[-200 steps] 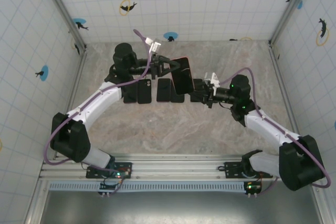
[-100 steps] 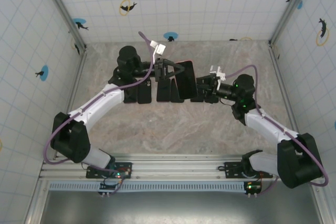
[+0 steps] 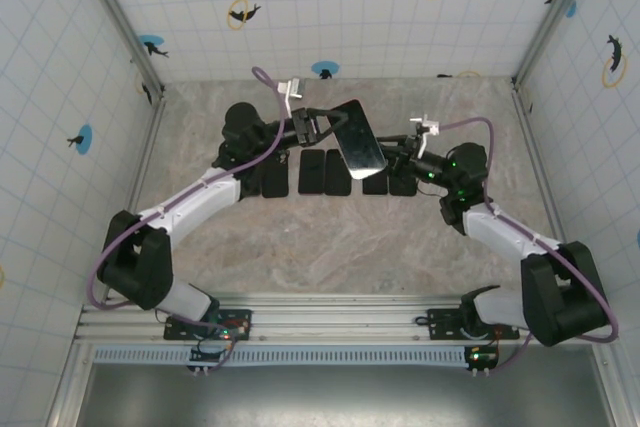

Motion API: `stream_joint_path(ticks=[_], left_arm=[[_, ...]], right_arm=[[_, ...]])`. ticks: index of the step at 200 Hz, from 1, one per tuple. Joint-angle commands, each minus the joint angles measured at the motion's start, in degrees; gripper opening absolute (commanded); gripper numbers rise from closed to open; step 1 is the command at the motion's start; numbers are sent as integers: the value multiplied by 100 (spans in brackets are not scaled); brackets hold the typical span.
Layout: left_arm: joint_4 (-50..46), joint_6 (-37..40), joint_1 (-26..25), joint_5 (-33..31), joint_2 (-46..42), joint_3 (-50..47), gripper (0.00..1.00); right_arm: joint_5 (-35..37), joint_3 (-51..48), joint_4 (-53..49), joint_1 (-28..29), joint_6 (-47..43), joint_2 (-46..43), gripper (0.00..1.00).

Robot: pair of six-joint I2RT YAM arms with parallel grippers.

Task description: Take the phone out of the phone case

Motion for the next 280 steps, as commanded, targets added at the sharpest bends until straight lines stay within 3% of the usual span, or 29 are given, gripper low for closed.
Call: stream_joint_path(ticks=[1,49,100,169,203,280], left_arm=[[774,-902,-66,-991,97,-71,0],[1043,-1452,-82,-1574,140,-266,0],[1032,-1701,-122,-1845,287,-510,0],[773,-1711,-133,-1807,379,-497,0],[664,-1702,-127,-1826,412,-504,14],[588,-1715,-88,-1773,527,-526,44]], right_arm=[[18,-134,873,120,989,53,39],[325,-340,1417,165,2155,245,44],[593,-299,1652,312,3016,424,42],[832,-352,1537,327,3233,411,11],[942,-400,1622,305,3403,449,0],[1282,-563,2189,282,3993,663,0]])
